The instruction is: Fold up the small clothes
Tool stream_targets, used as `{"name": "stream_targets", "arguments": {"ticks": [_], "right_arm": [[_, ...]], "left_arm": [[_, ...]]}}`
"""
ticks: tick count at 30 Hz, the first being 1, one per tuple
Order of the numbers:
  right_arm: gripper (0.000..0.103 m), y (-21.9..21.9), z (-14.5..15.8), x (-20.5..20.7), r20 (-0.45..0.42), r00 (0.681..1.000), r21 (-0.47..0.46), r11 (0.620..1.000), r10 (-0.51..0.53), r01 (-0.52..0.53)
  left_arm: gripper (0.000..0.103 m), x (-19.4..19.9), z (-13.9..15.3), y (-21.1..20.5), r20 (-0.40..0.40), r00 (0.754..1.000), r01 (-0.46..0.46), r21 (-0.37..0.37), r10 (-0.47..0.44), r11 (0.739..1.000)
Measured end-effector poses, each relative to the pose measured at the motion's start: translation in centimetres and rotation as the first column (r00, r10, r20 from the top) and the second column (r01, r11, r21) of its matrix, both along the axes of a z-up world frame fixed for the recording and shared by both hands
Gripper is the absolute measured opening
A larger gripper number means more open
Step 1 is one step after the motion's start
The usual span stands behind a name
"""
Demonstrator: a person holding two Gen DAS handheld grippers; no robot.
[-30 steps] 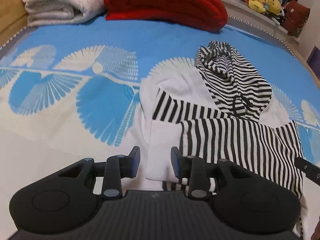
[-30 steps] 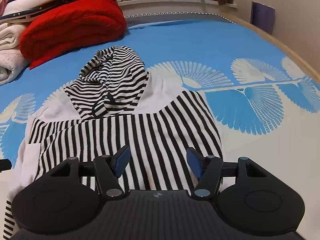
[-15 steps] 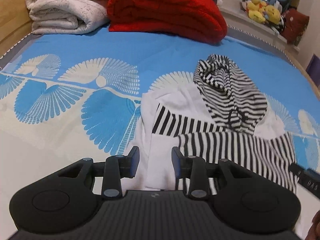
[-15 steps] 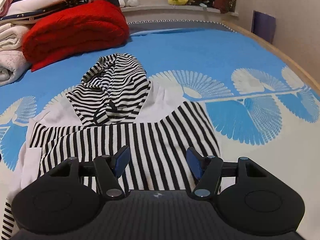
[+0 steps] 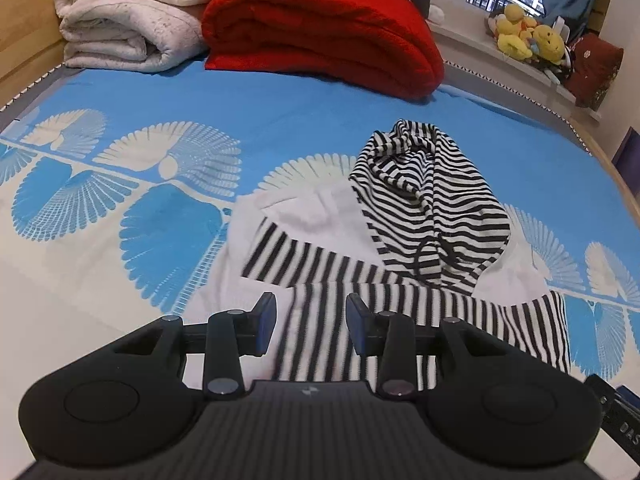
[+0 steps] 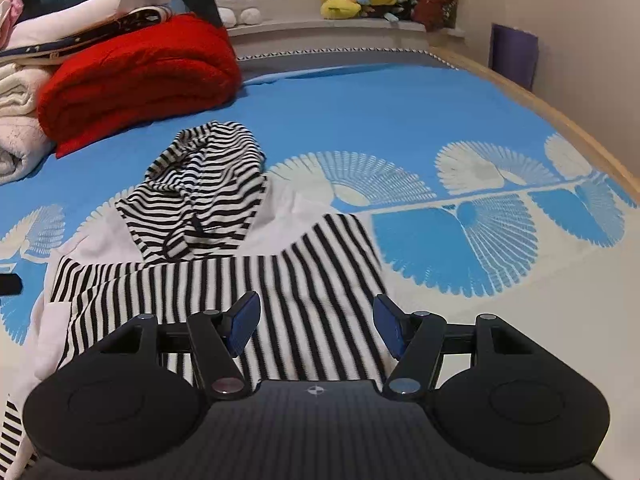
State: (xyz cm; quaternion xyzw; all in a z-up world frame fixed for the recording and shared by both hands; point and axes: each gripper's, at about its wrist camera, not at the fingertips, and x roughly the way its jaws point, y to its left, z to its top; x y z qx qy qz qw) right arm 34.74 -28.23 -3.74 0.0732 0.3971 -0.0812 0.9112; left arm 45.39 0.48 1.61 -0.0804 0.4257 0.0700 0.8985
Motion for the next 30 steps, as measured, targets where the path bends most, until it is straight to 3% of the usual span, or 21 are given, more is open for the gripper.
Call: {"name": "stream_targets", "arguments": {"ticks": [5,12,15,18,26,28,30], "right_arm": [[0.064,-2.0,0.3,-0.1,0.011,1.0,-0.02,1.0,-0.023,0.024],[0.064,-3.0,0.5,0.0,0.013,0.999,0.038,0.999,-0.034,0.034],[0.064,-3.2,0.8,0.5,0.004,0.999,0.078,0.996,-0.036,0.035],[0.064,-3.4,1.7,1.1,0.017,0.999,0.108,0.994,-0.035,0.033],[0.063,-5.3,1.9,1.4,-0.004,1.0,0.156,0.987,-0.027,0.027],[0.06,-5.7,1.4,1.3,-0.022,1.0,0.154,0.988,-0.02,0.023],[0.049,-6.0,0.9,1.2,-0.037,0.999,0.157,0.988,-0.008,0.014]], "left_arm": [[0.042,0.4,0.7,-1.8,0.04,0.999,-0.014,0.008,0.014,1.0],[0.041,1.1,1.0,-2.4,0.059,0.996,-0.062,-0.035,0.064,0.997],[0.02,1.4,1.0,-2.3,0.066,0.997,-0.042,-0.012,0.042,0.999],[0.018,2.7,1.0,-1.4,0.057,0.998,0.01,-0.014,-0.01,1.0],[0.017,12.0,-1.2,0.8,-0.026,0.996,0.08,-0.11,-0.084,0.991],[0.017,14.9,-2.4,0.2,-0.028,0.991,0.126,-0.134,-0.131,0.983],[0.017,18.1,-3.5,-1.0,-0.028,0.983,0.178,-0.109,-0.182,0.978]]}}
